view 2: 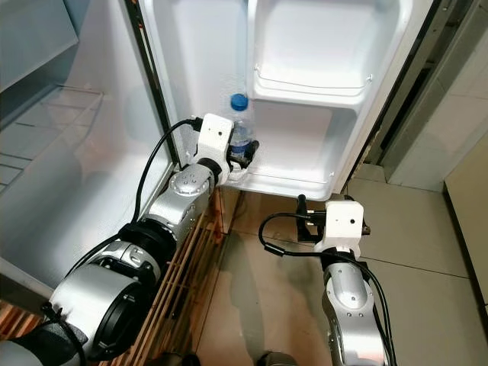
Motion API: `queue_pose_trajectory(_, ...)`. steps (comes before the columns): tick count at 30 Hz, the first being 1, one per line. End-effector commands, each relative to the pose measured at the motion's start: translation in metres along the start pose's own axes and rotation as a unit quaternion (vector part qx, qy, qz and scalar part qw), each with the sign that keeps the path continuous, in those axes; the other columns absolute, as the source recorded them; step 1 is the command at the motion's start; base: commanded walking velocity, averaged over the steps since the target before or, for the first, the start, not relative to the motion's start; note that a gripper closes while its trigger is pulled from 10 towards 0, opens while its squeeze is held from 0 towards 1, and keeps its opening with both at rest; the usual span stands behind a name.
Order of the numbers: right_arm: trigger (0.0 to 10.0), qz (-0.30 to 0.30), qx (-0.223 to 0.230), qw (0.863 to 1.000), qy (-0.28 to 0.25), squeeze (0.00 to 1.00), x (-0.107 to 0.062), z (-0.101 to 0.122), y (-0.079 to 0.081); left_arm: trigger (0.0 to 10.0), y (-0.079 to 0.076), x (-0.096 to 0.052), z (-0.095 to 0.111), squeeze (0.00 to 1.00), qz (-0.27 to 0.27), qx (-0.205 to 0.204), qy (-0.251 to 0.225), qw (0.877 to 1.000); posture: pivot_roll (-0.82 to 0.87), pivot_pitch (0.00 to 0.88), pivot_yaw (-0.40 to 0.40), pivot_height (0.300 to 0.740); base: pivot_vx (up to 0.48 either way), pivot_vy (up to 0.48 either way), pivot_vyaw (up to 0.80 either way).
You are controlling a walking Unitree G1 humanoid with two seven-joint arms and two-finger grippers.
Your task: Restocking fridge
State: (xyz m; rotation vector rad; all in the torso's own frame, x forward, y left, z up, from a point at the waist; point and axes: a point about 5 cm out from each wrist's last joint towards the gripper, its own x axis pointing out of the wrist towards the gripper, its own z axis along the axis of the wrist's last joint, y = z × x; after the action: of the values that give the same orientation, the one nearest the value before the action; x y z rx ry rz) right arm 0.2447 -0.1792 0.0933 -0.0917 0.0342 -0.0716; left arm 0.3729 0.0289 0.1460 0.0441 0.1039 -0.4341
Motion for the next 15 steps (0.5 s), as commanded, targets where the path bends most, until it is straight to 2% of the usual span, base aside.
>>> queue_pose_trajectory(1,10.0,-0.005,0.001,1.0,0.002,0.18,-0.001,0.0,-0.001,10.0,0.002,-0.003,-0.006,0.0,-0.007,0.002,0.017,1.0,-0.24,0.061,0.053,0.74,0.0,0.0,0.0)
queue_pose_trajectory(4,10.0,-0.001,-0.001,1.0,0.005,0.18,-0.002,-0.001,-0.001,10.0,0.012,-0.009,-0.002,0.0,-0.003,0.0,0.009,1.0,-0.23,0.054,0.046,0.74,0.0,0.0,0.0)
queue_pose_trajectory(8,10.0,0.001,-0.001,1.0,0.008,0.18,0.0,-0.003,-0.001,10.0,0.017,-0.012,0.003,0.0,0.002,-0.001,0.0,1.0,-0.22,0.04,0.043,0.74,0.0,0.0,0.0)
queue_pose_trajectory(15,10.0,0.007,0.0,1.0,0.003,0.18,0.002,-0.001,0.003,10.0,0.029,-0.029,-0.002,0.0,0.005,-0.004,0.009,1.0,-0.21,0.028,0.044,0.74,0.0,0.0,0.0)
